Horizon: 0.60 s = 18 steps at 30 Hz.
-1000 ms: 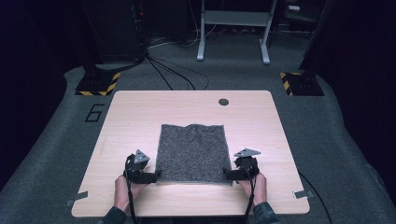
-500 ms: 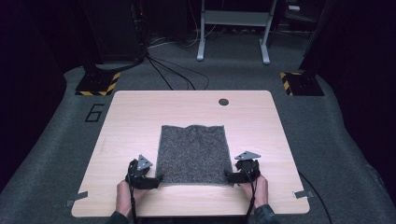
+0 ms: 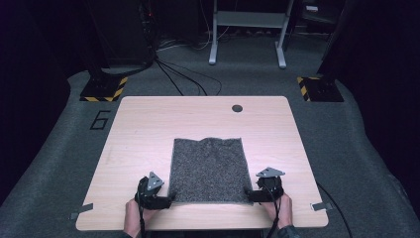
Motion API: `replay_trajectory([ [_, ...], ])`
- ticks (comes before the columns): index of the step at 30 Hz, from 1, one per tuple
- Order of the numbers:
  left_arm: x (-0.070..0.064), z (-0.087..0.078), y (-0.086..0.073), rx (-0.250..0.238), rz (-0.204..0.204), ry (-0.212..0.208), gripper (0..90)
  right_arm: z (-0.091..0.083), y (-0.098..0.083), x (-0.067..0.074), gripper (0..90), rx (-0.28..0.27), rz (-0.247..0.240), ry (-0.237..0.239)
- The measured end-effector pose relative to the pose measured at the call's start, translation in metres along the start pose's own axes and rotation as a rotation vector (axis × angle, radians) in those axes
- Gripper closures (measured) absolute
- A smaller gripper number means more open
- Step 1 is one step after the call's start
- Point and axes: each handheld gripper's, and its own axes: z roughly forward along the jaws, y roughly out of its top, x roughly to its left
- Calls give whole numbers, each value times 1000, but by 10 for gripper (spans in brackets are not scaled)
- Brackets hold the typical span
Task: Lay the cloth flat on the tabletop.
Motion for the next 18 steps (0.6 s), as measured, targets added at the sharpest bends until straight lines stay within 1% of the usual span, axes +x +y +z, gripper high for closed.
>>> replay_trajectory([
  [1,1,-1,0,-24,-15,1,198,-1,0,0,127,5,-2,4],
  [2,2,-3,0,-42,-26,1,201,-1,-1,0,129,-7,15,1],
  [3,5,-4,1,-48,-22,-1,195,-2,-2,-1,129,-10,12,15],
  [4,6,-6,2,-56,-35,3,184,-3,-2,-2,131,-16,15,26],
  [5,9,-7,3,-57,-37,2,182,-4,-2,-3,132,-20,25,31],
  [6,11,-8,4,-62,-52,-1,175,-5,-1,-3,133,-25,23,35],
  [7,14,-10,6,-64,-54,-4,165,-6,0,-2,134,-26,24,38],
  [8,16,-10,8,-70,-76,-5,164,-7,2,0,134,-34,17,37],
  [9,19,-11,10,-67,-73,-8,161,-9,4,2,135,-37,13,41],
  [10,21,-12,12,-79,-91,-3,158,-10,5,3,136,-38,9,43],
  [11,25,-12,15,-74,-87,-5,157,-11,7,6,136,-39,8,45],
  [12,27,-12,17,-77,-105,-9,155,-12,9,8,136,-41,1,48],
  [14,36,-11,22,-79,-111,-13,154,-14,13,14,136,-49,-5,55],
  [17,46,-10,30,-90,-134,-13,154,-16,19,23,135,-52,-25,72],
  [18,50,-10,33,-89,-136,-18,154,-17,21,26,135,-58,-38,76],
])
